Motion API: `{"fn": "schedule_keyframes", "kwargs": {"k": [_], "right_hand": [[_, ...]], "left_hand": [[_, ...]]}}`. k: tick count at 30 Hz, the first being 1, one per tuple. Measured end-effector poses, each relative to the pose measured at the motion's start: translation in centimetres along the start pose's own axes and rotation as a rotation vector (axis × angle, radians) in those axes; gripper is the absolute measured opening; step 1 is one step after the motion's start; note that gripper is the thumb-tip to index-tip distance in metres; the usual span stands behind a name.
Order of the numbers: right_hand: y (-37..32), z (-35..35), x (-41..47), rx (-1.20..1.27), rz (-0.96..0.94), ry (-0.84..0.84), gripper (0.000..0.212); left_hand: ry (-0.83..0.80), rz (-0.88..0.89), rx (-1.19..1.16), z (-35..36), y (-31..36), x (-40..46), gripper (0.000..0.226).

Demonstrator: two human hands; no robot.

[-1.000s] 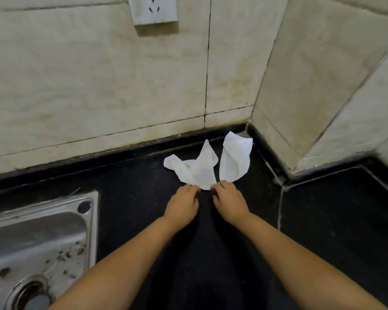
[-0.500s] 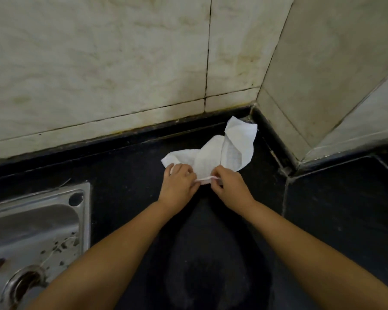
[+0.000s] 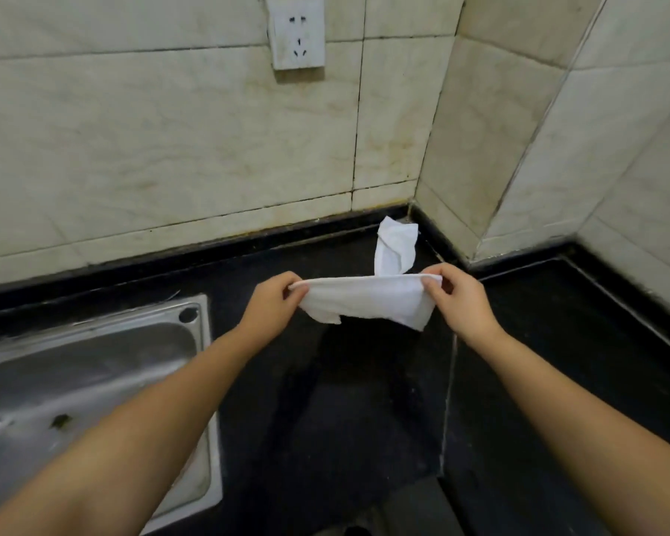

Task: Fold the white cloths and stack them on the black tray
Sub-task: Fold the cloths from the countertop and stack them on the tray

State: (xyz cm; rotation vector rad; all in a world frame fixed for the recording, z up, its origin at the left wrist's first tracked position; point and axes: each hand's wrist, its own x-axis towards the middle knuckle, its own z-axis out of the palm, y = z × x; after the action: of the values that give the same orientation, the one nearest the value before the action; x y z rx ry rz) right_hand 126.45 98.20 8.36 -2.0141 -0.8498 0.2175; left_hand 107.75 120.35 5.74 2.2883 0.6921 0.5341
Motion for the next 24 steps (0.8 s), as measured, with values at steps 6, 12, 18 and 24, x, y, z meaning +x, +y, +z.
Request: {"fn": "schedule_keyframes", "kwargs": {"k": [6, 12, 18, 24], "right_hand": [[-4.5, -2.0, -0.7, 0.093, 0.05, 0.094, 0.009], [-7.0, -3.7, -2.6, 0.178, 0.065, 0.132, 0.01], [-3.3, -4.3, -7.6, 0.168, 0.091, 0.058, 0.009], [4.4, -1.8, -14.8, 0.108, 0.305, -0.164, 0.012]], "left_hand": [[0.139, -0.191, -0.283, -3.5, 5.4, 0.0, 0.017], [0.137, -0.22, -0.496, -5.8, 7.3, -1.3, 0.014], [-0.175, -0.293, -0.701, -4.2, 5.3, -6.5, 0.018], [-0.406, -0.516, -0.572, 2.4, -0.1, -13.6, 0.005]]}}
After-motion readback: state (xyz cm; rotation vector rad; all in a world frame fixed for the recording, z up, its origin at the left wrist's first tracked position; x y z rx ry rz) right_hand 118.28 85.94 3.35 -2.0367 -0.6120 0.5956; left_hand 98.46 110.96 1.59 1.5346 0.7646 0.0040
